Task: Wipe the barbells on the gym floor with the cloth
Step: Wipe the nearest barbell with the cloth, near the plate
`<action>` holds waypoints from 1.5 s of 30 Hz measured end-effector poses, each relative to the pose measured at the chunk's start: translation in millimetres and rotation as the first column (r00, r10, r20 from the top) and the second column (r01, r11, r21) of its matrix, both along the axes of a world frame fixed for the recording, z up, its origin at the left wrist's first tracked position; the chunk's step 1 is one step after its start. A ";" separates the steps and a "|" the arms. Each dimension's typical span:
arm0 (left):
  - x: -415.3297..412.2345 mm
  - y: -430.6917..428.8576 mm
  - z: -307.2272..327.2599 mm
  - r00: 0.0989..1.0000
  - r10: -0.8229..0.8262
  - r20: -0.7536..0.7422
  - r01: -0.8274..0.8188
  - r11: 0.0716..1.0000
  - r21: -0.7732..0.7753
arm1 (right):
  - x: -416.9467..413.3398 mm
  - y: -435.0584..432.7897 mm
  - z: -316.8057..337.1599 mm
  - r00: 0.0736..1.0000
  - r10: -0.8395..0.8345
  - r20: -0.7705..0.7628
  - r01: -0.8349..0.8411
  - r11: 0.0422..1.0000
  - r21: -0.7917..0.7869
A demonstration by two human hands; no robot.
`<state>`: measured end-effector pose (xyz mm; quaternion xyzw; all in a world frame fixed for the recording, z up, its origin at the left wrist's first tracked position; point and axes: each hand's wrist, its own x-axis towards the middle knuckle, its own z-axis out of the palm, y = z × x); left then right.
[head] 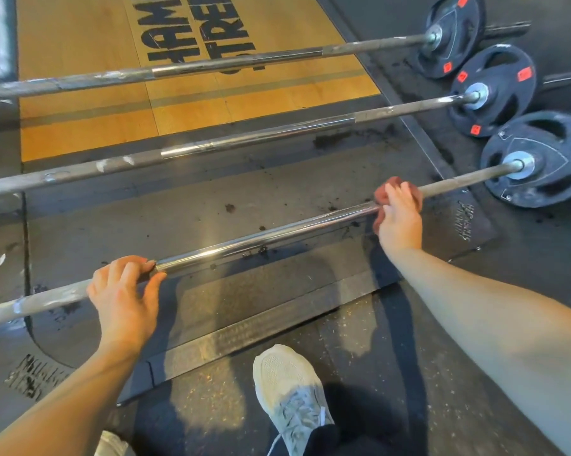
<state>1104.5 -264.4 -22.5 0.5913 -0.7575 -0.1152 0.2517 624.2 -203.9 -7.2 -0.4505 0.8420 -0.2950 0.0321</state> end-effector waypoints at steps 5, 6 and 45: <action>0.2 1.2 -1.5 1.000 -0.007 0.007 0.007 1.000 0.004 | 39.7 0.0 1.3 0.987 -0.135 0.091 0.134 0.991 0.012; 0.5 0.8 -1.3 1.000 -0.005 0.009 0.005 1.000 -0.003 | 55.9 2.4 -2.3 0.999 -0.021 0.046 0.020 0.999 0.032; -1.3 -0.8 4.0 1.000 0.009 -0.024 -0.008 0.999 0.051 | 135.1 12.9 -9.9 0.870 0.478 0.124 -0.488 0.871 0.066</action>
